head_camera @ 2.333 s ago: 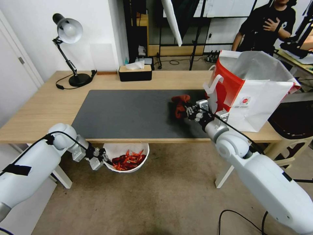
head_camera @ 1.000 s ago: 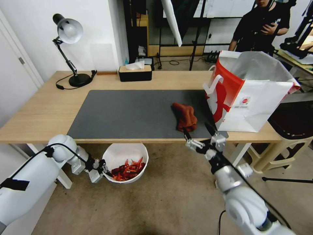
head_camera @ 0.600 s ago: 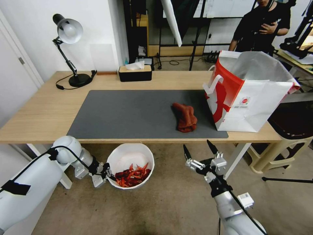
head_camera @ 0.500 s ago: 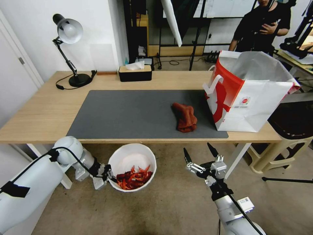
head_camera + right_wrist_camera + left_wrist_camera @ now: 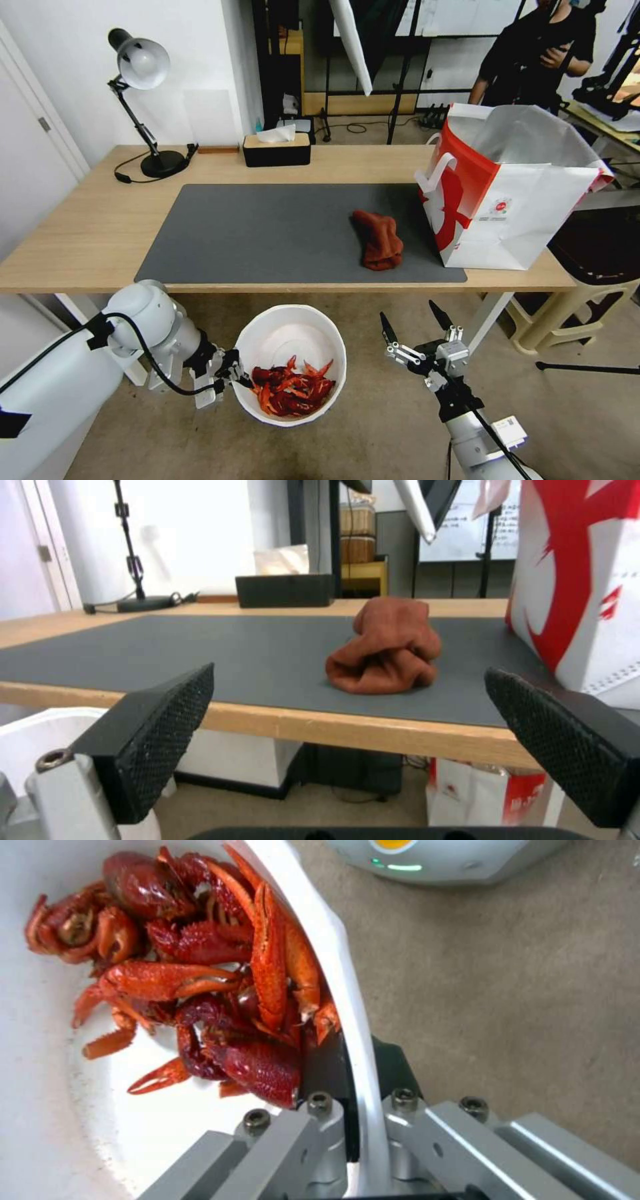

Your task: Sweep shrimp from table into container with towel, then put container into takeout bag.

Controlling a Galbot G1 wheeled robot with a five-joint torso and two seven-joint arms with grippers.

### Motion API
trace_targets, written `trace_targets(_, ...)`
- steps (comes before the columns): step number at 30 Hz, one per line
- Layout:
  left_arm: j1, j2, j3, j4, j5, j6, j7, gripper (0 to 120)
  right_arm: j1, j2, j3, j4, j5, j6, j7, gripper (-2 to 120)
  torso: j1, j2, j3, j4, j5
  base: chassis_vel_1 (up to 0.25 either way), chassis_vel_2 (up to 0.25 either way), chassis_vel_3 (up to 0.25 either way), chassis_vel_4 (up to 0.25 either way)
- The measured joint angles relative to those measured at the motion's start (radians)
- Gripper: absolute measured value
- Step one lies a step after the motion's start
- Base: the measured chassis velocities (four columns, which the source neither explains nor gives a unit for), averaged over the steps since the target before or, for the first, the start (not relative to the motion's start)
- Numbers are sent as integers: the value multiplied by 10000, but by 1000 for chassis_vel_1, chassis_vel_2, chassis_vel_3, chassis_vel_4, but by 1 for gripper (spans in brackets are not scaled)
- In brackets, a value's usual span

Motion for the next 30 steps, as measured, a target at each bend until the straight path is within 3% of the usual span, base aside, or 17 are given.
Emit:
trace_targets(7, -303, 578, -263, -395, -550, 302, 12, 0, -427, 238, 537, -2, -121, 480, 294, 100, 0, -2, 0, 0, -1, 0, 0, 0, 0)
trace_targets(16, -578, 976, -520, -786, -1047, 692, -41, 0, -633, 425, 688, -214, -126, 681, 410, 100, 0, -2, 0, 0, 0, 0, 0, 0, 0)
trace_targets(19, -1014, 1382, -600, -1177, -1738, 1298, -242, 0, -725, 495, 726, -401, -124, 844, 414, 100, 0, -2, 0, 3, -1, 0, 0, 0, 0)
trace_targets(22, -1425, 1422, -584, -1156, -1923, 1399, -385, 0, -751, 504, 730, -427, -122, 876, 405, 100, 0, -2, 0, 2, 0, 0, 0, 0, 0)
trace_targets(27, -2723, 1331, -261, -592, -2553, 1602, -690, 0, -785, 529, 663, -423, -147, 879, 389, 100, 0, -2, 1, 0, -1, 0, 0, 0, 0)
trace_targets(30, -3000, 1292, -166, -434, -2682, 1670, -776, 0, -782, 537, 640, -419, -164, 879, 389, 100, 0, -2, 1, 0, -2, 0, 0, 0, 0)
